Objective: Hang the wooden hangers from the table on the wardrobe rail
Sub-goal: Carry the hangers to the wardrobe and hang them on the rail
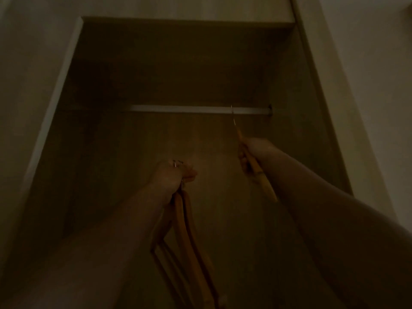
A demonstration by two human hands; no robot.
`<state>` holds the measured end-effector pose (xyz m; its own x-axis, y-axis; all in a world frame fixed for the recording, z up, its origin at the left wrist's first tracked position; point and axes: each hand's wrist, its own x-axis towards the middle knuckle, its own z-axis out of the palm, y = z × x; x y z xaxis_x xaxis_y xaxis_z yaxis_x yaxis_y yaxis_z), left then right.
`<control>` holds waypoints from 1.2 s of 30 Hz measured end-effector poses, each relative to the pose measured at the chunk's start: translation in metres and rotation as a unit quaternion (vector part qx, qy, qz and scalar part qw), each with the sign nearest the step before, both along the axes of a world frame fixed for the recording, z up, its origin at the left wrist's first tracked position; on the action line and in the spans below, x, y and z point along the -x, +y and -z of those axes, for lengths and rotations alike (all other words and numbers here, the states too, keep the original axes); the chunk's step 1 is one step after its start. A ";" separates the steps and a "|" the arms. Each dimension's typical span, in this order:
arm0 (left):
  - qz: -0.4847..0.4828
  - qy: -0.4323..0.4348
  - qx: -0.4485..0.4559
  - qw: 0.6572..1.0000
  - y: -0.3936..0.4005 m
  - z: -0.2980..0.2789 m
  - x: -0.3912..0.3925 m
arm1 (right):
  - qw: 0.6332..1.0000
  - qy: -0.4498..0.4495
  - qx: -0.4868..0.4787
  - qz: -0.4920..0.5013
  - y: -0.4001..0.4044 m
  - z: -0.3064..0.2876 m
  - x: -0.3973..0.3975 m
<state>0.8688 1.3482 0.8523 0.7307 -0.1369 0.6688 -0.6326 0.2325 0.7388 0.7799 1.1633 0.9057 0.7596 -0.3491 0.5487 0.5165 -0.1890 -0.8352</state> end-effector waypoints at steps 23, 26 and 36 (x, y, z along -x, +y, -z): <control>-0.065 -0.002 0.006 0.998 0.011 0.018 -0.017 | 0.999 -0.018 -0.012 0.026 0.010 -0.072 -0.034; -0.070 -0.003 0.004 0.998 0.011 0.020 -0.018 | 0.999 -0.015 -0.021 0.021 0.008 -0.072 -0.033; -0.064 0.004 0.017 0.998 0.009 0.030 -0.019 | 0.999 -0.006 0.005 0.036 -0.001 -0.062 -0.039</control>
<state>0.8881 1.3568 0.8221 0.7459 -0.0205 0.6658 -0.6529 0.1751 0.7369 0.8188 1.1625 0.9680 0.7268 -0.3962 0.5611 0.5108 -0.2344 -0.8271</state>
